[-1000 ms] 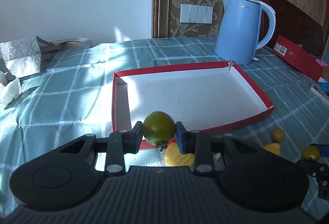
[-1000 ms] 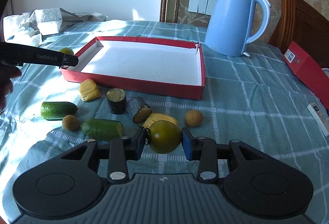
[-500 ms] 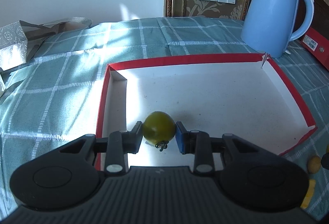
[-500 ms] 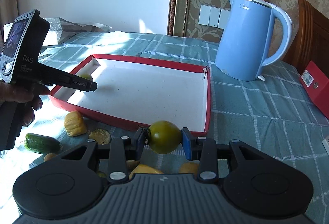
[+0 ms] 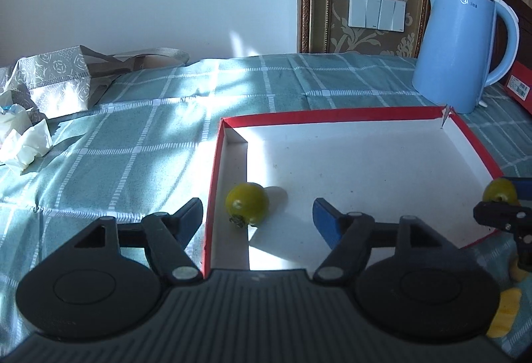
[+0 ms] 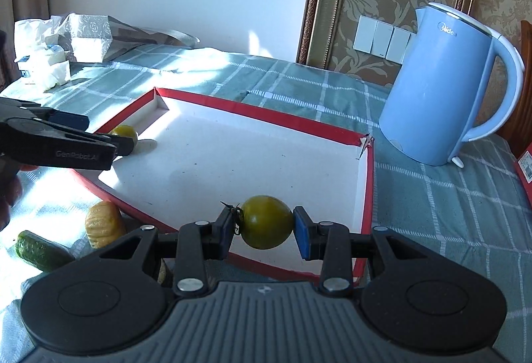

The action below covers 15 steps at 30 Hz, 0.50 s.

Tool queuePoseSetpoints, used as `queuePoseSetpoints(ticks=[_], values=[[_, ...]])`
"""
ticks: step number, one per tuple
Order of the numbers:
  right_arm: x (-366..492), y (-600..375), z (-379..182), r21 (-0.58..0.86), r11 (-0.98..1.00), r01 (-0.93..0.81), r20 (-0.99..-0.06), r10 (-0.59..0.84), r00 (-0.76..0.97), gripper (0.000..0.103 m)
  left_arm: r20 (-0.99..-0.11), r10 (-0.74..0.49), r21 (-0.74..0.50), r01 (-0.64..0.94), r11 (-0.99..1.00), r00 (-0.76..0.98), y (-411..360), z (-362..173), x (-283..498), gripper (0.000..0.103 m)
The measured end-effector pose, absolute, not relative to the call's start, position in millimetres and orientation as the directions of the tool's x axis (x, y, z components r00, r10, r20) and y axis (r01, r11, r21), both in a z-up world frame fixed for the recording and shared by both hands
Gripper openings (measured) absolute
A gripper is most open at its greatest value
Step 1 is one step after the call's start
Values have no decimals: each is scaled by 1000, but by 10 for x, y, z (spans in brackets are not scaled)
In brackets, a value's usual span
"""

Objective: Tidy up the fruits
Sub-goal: 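Lower the held green tomato into the tray and open the right tool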

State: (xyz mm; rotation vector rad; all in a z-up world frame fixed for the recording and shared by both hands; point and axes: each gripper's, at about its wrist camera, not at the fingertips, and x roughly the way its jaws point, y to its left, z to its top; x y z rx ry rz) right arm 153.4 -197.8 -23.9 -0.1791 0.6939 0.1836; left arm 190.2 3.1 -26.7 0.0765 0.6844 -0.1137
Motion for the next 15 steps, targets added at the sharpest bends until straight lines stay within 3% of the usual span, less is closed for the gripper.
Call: queuePoseSetpoints(ticks=[15], values=[[2179,-1792,-577,-81,977,-198,-703,84,706,37,-632,-32,31,67,997,775,509,-202,1166,72]])
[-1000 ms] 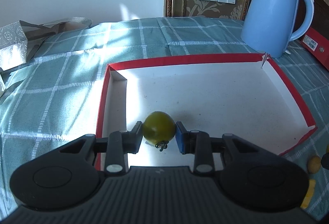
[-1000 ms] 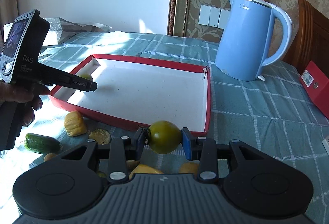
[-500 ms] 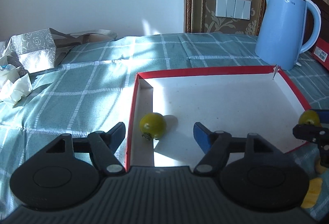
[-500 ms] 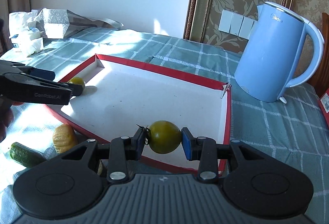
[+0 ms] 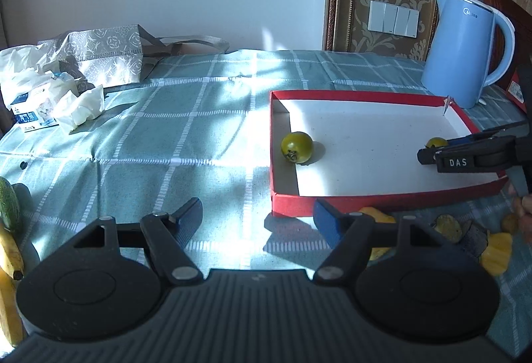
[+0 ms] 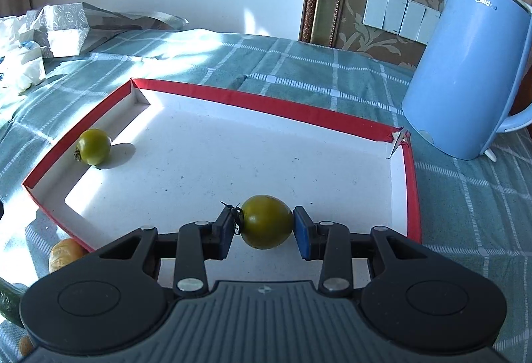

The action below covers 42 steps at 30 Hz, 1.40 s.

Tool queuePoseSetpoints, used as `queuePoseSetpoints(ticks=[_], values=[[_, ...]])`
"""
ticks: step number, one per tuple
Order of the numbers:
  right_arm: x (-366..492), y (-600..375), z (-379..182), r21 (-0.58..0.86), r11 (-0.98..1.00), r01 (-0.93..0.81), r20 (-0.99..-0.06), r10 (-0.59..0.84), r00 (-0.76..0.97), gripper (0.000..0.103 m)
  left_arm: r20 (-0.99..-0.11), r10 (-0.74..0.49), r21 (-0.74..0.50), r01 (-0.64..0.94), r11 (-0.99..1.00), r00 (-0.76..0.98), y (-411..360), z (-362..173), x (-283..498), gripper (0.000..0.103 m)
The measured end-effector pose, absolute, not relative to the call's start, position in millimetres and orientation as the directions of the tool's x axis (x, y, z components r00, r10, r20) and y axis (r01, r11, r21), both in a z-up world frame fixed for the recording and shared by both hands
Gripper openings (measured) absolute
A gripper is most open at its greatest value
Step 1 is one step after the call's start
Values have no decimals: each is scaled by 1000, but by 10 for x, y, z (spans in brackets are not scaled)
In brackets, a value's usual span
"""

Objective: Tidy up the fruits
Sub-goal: 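Lower the held green tomato into the tray and open the right tool, then grasp the cut green cucumber with the left tool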

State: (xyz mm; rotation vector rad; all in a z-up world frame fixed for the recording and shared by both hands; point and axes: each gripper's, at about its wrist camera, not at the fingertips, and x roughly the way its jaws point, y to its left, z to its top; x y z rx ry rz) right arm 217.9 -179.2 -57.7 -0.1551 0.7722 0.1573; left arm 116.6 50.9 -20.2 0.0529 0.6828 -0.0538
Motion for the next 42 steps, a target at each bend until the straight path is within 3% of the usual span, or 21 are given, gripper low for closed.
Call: queuePoseSetpoints(ticks=[6,8,12,18,25,30,42], values=[[2274,-1710,-625,-101,974,-201,-708,72,703,38,-641,-48,31,89,996,766,626,-238,957,73],[2276,-1692,-595,-93,975,-204,-708,79,702,43,-646,-62,28,105,994,761,637,-249,901,73],[2057,-1768,-358,-85,981,-177,-658,78,749,66,-639,-120,15,168,986,760,628,-233,740,74],[1207,-2086,-84,-26,982,-190,-606,135,784,66,-639,-206,10,276,961,741,533,-276,484,80],[327,-2275,-344,-54,996,-71,-633,21,774,67,-661,-304,-6,399,917,686,343,-427,293,80],[44,-2209,-510,-51,998,-48,-675,1,737,67,-646,-318,35,443,896,694,339,-443,325,80],[-223,-2146,-462,-43,999,-26,-652,-9,758,67,-656,-331,205,582,787,678,377,-542,510,74]])
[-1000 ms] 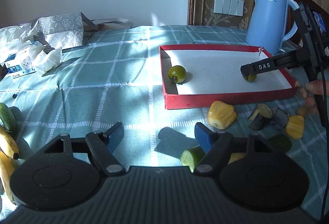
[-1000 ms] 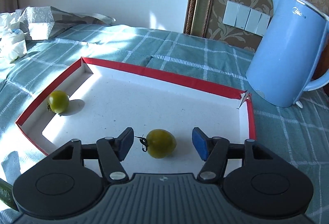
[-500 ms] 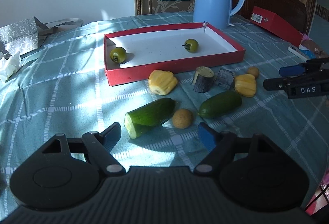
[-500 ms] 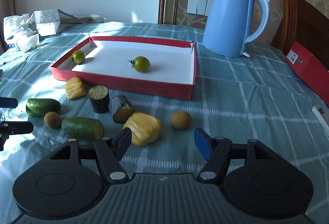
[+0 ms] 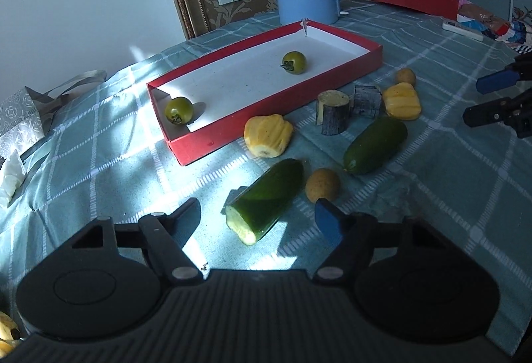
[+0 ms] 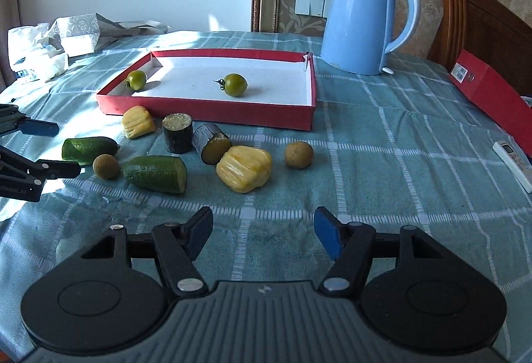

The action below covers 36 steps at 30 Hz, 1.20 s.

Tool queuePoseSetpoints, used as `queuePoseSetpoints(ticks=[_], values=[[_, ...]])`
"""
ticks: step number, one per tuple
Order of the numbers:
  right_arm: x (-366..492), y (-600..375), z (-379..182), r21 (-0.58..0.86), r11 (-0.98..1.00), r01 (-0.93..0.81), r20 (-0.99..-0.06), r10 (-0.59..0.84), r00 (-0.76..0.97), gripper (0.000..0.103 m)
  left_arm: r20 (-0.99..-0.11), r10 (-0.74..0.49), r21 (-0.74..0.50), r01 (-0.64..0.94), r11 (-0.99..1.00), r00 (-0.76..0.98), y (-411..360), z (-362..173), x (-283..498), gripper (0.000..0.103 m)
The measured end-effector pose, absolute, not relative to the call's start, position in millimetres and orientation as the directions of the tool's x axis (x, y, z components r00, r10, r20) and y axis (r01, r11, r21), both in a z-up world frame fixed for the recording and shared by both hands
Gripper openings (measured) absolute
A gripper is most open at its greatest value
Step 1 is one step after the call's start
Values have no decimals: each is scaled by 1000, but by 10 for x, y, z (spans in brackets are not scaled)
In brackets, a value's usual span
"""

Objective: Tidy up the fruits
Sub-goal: 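Grasp the cut green cucumber with the left tool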

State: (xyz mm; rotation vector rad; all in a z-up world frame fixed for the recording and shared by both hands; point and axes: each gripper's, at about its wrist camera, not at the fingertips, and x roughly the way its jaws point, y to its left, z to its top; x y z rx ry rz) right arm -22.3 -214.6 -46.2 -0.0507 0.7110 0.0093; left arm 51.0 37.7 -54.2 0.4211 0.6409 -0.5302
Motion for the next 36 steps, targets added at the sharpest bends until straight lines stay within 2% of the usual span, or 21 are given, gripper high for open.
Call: queuePoseSetpoints(ticks=[4,15,19,23,33,36], values=[[-275,-2130,-427,-32,999,-28,-649,1,761,67,-675,-341,268,648,713,654,339,-603,641,73],[-347,-2093,-375,-36,999,-38,-652,5,758,67,-716,-463,147,760,633,523,422,-647,852,63],[-322,-2065,-373,-27,999,-47,-655,18,756,67,-728,-487,129,794,594,483,391,-674,909,55],[-291,-2024,-365,-26,998,-61,-653,29,757,67,-732,-504,81,793,604,459,446,-669,1004,42],[-208,-1921,-349,-23,995,-101,-655,62,753,67,-731,-514,135,834,534,448,421,-658,984,40],[-192,-1894,-345,-22,993,-113,-652,72,755,67,-731,-503,151,828,540,462,395,-656,953,36]])
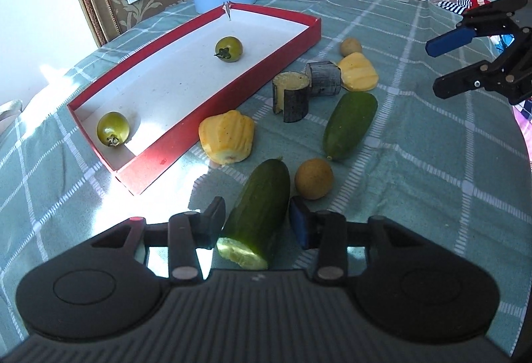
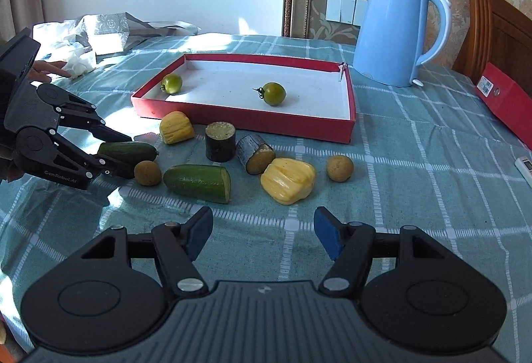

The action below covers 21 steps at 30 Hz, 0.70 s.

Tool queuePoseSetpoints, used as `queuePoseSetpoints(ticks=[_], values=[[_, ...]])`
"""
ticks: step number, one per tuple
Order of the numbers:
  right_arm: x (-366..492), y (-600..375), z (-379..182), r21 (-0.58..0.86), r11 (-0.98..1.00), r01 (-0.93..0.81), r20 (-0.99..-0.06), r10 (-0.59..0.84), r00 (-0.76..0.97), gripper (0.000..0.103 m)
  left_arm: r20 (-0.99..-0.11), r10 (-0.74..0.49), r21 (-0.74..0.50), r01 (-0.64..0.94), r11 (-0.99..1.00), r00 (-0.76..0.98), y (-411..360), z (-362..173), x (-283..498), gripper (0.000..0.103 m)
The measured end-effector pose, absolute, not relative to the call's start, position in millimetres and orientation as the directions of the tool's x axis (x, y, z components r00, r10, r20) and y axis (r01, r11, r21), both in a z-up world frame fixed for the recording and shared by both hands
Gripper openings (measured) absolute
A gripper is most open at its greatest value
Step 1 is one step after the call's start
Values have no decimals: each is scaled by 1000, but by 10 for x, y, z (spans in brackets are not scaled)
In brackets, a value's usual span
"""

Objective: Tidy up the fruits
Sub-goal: 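Grasp the cut green cucumber with the left tool, then carry the cucumber into the tray and release it while the right tool grasps a brown round fruit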

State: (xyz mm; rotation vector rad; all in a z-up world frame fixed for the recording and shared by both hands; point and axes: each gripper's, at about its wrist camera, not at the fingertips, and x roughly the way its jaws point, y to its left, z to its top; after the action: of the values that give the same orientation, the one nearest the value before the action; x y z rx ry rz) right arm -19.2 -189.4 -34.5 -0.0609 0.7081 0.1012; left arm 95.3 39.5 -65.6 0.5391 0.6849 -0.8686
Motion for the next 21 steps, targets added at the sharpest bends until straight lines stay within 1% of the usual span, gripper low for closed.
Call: queuePoseSetpoints(ticks=[3,5,8,12,21], values=[[-186,-1893,-339,-22,994,-109,-645,69,761,67,-718,-480,194,807,558,504,351,-667,868,34],[-175,-1911,-349,-15,994,-104,-647,70,759,67,-713,-461,200,783,589,528,341,-671,842,34],[-161,-1945,-361,-17,996,-91,-647,59,760,67,-710,-430,186,736,651,559,355,-664,858,31],[-113,-2025,-374,-17,998,-62,-649,36,760,67,-703,-389,154,662,734,595,435,-636,898,31],[121,-2219,-366,-69,997,-32,-640,-20,768,67,-668,-368,88,560,824,647,581,-484,845,31]])
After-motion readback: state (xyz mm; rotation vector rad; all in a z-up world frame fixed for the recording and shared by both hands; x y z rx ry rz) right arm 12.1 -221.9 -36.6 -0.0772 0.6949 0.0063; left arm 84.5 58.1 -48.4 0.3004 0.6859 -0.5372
